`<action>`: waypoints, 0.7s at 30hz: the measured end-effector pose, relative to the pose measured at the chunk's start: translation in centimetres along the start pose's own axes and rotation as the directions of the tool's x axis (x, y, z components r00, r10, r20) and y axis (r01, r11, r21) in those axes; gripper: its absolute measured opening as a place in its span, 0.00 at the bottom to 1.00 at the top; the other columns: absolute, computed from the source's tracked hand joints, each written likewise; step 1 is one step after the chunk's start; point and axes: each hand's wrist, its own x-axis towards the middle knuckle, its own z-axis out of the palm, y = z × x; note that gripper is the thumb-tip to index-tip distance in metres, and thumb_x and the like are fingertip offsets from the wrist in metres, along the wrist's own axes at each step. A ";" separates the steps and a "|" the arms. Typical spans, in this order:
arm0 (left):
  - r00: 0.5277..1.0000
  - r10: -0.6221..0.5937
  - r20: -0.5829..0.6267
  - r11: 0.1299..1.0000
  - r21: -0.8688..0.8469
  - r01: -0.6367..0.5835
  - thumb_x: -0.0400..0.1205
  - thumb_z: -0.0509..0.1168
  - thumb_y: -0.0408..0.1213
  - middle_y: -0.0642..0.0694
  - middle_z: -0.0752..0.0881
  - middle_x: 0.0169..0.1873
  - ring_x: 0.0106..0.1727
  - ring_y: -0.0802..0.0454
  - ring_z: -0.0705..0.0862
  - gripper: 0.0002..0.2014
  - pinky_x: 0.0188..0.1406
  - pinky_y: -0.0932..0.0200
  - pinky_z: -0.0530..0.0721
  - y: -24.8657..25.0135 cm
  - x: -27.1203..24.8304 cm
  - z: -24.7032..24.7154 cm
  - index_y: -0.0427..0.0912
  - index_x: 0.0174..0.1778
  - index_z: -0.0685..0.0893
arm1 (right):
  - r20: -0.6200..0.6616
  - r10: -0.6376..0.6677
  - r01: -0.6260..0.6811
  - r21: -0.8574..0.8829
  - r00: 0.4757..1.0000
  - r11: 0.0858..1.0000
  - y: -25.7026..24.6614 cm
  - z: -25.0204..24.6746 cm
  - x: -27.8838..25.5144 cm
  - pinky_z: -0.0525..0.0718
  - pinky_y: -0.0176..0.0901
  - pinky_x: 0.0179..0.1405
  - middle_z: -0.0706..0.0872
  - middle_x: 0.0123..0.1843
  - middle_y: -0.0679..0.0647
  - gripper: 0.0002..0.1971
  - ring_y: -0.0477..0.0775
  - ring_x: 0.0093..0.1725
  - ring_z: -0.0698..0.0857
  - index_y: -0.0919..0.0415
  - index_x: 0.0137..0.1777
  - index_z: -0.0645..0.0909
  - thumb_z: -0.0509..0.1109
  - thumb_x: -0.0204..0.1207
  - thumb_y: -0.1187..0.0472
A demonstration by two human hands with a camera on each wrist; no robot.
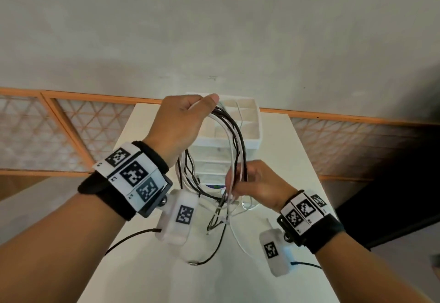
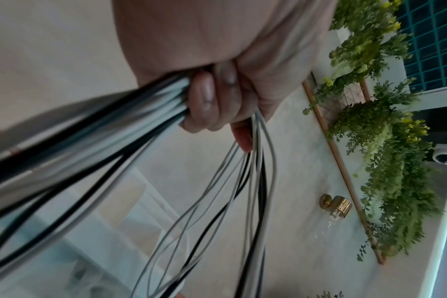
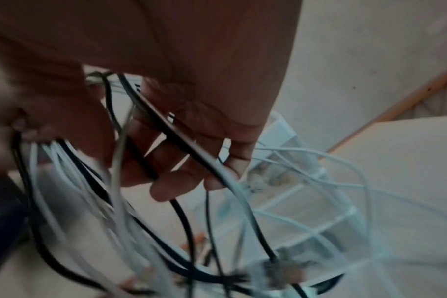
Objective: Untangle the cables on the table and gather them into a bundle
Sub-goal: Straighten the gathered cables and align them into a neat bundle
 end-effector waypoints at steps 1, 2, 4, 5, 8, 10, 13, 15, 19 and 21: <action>1.000 0.000 -0.004 1.000 0.000 0.000 0.84 0.67 0.45 0.37 0.56 0.26 0.22 0.52 0.54 0.28 0.18 0.77 0.64 0.0 0.0 -0.1 0.29 0.27 0.66 | -0.020 0.040 -0.042 -0.111 0.999 0.993 0.8 0.0 0.0 0.84 0.40 0.38 0.89 0.33 0.48 0.06 0.48 0.33 0.87 0.62 0.39 0.87 0.70 0.69 0.70; 1.000 0.000 -0.006 1.000 -0.001 0.000 0.84 0.67 0.45 0.39 0.56 0.26 0.21 0.53 0.54 0.28 0.18 0.78 0.65 0.1 0.1 -0.3 0.27 0.28 0.68 | -0.069 0.080 -0.095 -0.255 0.994 0.962 2.0 -0.2 0.1 0.85 0.39 0.38 0.89 0.31 0.43 0.08 0.45 0.32 0.87 0.59 0.39 0.89 0.69 0.73 0.67; 1.000 0.003 -0.024 1.000 -0.015 -0.003 0.84 0.67 0.45 0.43 0.57 0.26 0.20 0.54 0.54 0.28 0.20 0.80 0.66 0.3 0.5 -0.6 0.19 0.33 0.74 | -0.136 0.150 -0.199 -0.510 0.979 0.837 4.4 -1.1 0.2 0.86 0.41 0.40 0.90 0.33 0.44 0.12 0.47 0.35 0.89 0.54 0.42 0.90 0.65 0.79 0.62; 0.999 0.005 -0.042 1.000 -0.028 -0.006 0.84 0.67 0.45 0.44 0.57 0.25 0.20 0.54 0.54 0.28 0.18 0.73 0.74 0.5 0.7 -0.8 0.17 0.36 0.76 | -0.154 0.204 -0.255 -0.600 0.967 0.758 6.0 -1.7 0.1 0.86 0.42 0.40 0.89 0.34 0.47 0.12 0.50 0.36 0.89 0.53 0.40 0.89 0.64 0.79 0.60; 0.998 -0.006 -0.069 0.999 -0.050 0.002 0.84 0.68 0.45 0.49 0.58 0.19 0.18 0.54 0.54 0.27 0.50 0.65 0.75 1.4 0.9 -1.6 0.18 0.37 0.81 | -0.295 0.377 -0.476 -0.633 0.878 0.611 9.9 -3.1 -0.9 0.80 0.42 0.38 0.83 0.30 0.52 0.16 0.55 0.33 0.84 0.55 0.30 0.81 0.65 0.79 0.52; 1.000 -0.020 -0.015 0.999 -0.027 0.020 0.84 0.68 0.46 0.52 0.58 0.17 0.17 0.55 0.55 0.27 0.35 0.72 0.79 1.7 0.7 -1.8 0.40 0.18 0.79 | -0.443 0.379 -0.579 -0.540 0.813 0.610 10.3 -4.0 -1.4 0.79 0.43 0.40 0.83 0.35 0.58 0.17 0.61 0.39 0.84 0.57 0.33 0.81 0.67 0.82 0.49; 0.998 -0.051 0.039 0.999 0.000 0.051 0.84 0.68 0.46 0.52 0.58 0.17 0.17 0.54 0.55 0.31 0.15 0.68 0.62 1.3 0.5 -2.1 0.48 0.14 0.65 | -0.713 0.121 -0.572 -0.436 0.691 0.694 9.4 -6.4 -1.5 0.75 0.44 0.42 0.89 0.46 0.67 0.14 0.68 0.47 0.87 0.63 0.49 0.88 0.69 0.83 0.51; 0.996 -0.082 0.040 0.996 -0.031 0.084 0.84 0.68 0.45 0.54 0.58 0.16 0.17 0.54 0.55 0.31 0.18 0.67 0.57 1.3 0.5 -2.3 0.48 0.13 0.68 | -0.796 0.001 -0.570 -0.433 0.605 0.698 9.2 -7.8 -1.6 0.78 0.48 0.46 0.89 0.54 0.69 0.15 0.70 0.54 0.87 0.60 0.59 0.88 0.72 0.80 0.50; 0.996 -0.079 0.042 0.995 -0.052 0.081 0.84 0.68 0.45 0.53 0.59 0.16 0.17 0.53 0.54 0.31 0.18 0.67 0.57 1.5 0.6 -2.0 0.48 0.14 0.67 | -0.749 0.279 -0.767 -0.442 0.601 0.465 10.1 -7.9 -2.3 0.79 0.51 0.54 0.84 0.66 0.63 0.28 0.67 0.66 0.82 0.48 0.67 0.83 0.67 0.75 0.30; 0.996 -0.074 0.044 0.997 -0.003 0.074 0.84 0.68 0.46 0.50 0.59 0.19 0.19 0.52 0.54 0.29 0.16 0.69 0.60 1.3 0.4 -1.6 0.48 0.17 0.66 | -0.713 0.370 -0.778 -0.397 0.596 0.487 10.0 -7.7 -2.1 0.79 0.52 0.57 0.85 0.68 0.61 0.29 0.67 0.67 0.82 0.48 0.67 0.84 0.64 0.77 0.29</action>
